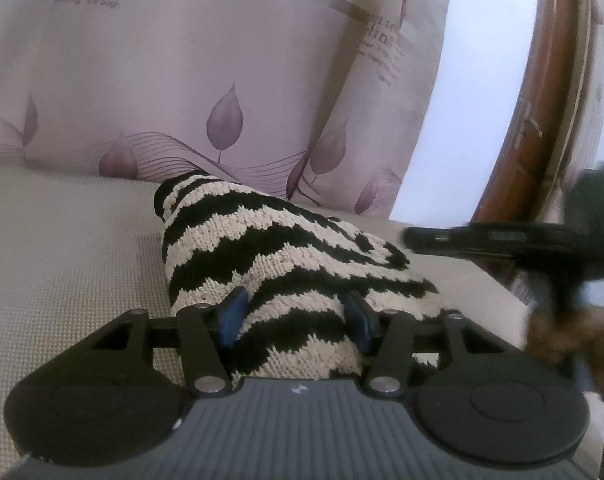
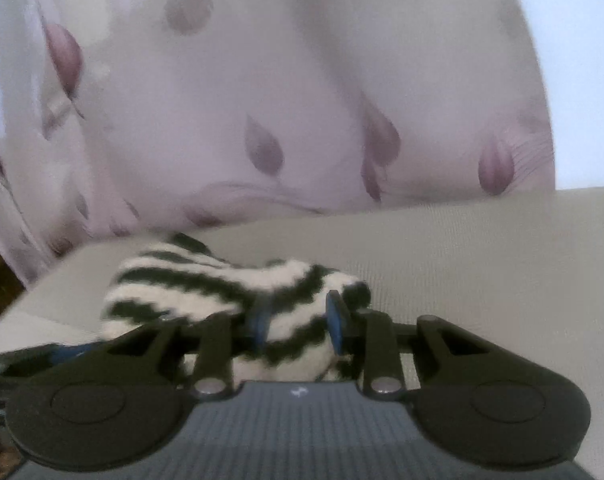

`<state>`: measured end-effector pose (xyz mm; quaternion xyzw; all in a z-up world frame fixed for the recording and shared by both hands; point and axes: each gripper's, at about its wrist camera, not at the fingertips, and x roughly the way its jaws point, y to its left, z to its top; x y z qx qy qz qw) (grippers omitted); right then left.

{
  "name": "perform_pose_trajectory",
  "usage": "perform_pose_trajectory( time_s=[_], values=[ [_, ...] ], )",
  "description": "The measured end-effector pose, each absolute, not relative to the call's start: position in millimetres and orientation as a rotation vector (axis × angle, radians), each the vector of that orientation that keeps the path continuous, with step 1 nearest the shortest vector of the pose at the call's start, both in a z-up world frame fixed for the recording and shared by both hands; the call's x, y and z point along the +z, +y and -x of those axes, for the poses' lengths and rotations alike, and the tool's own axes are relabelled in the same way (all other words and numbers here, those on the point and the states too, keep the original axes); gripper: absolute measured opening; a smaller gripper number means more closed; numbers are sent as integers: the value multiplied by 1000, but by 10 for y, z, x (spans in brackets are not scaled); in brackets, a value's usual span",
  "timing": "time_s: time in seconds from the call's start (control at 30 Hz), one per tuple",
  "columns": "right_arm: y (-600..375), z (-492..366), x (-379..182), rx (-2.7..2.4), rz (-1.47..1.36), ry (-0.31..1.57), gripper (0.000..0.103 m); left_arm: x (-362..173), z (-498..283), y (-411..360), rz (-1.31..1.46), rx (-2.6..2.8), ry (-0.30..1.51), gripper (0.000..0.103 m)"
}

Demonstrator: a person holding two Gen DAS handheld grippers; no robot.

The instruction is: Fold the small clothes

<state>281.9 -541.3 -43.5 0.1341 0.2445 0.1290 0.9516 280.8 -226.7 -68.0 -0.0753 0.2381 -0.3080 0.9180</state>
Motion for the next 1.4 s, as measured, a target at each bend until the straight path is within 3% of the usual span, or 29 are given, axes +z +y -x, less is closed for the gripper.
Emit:
perform_pose_trajectory(
  time_s=[0.2, 0.27, 0.37, 0.47, 0.6, 0.77, 0.83, 0.93, 0.97, 1.13, 1.27, 1.4],
  values=[
    [-5079, -2181, -428, 301, -143, 491, 29, -673, -2733, -2371, 109, -629, 469, 67],
    [-5004, -2105, -588, 263, -68, 575, 29, -676, -2699, -2393, 90, -632, 461, 68],
    [-5222, -1957, -674, 358, -203, 590, 28, -684, -2712, -2357, 110, -640, 462, 68],
    [-5201, -1886, -573, 369, -66, 585, 29, -683, -2742, -2323, 147, -645, 470, 68],
    [-5258, -1951, -421, 404, -101, 523, 32, -684, -2727, -2350, 155, -641, 461, 71],
    [-5186, -2324, -605, 369, -183, 635, 35, -670, -2677, -2381, 147, -616, 442, 73],
    [-5170, -2335, -665, 385, -227, 616, 30, -637, -2627, -2378, 141, -602, 430, 76],
    [-5237, -2213, -609, 334, -250, 542, 12, -533, -2551, -2288, 220, -590, 428, 94],
    [-5271, -2146, -566, 302, -248, 520, 10, -504, -2526, -2239, 263, -573, 432, 100],
    [-5555, -1948, -577, 184, -208, 558, 7, -518, -2530, -2220, 278, -564, 500, 96],
    [-5731, -1818, -505, 209, -354, 475, 8, -576, -2468, -2253, 235, -545, 467, 91],
    [-5553, -1982, -288, 275, -366, 411, 29, -601, -2457, -2272, 216, -531, 470, 90]
  ],
)
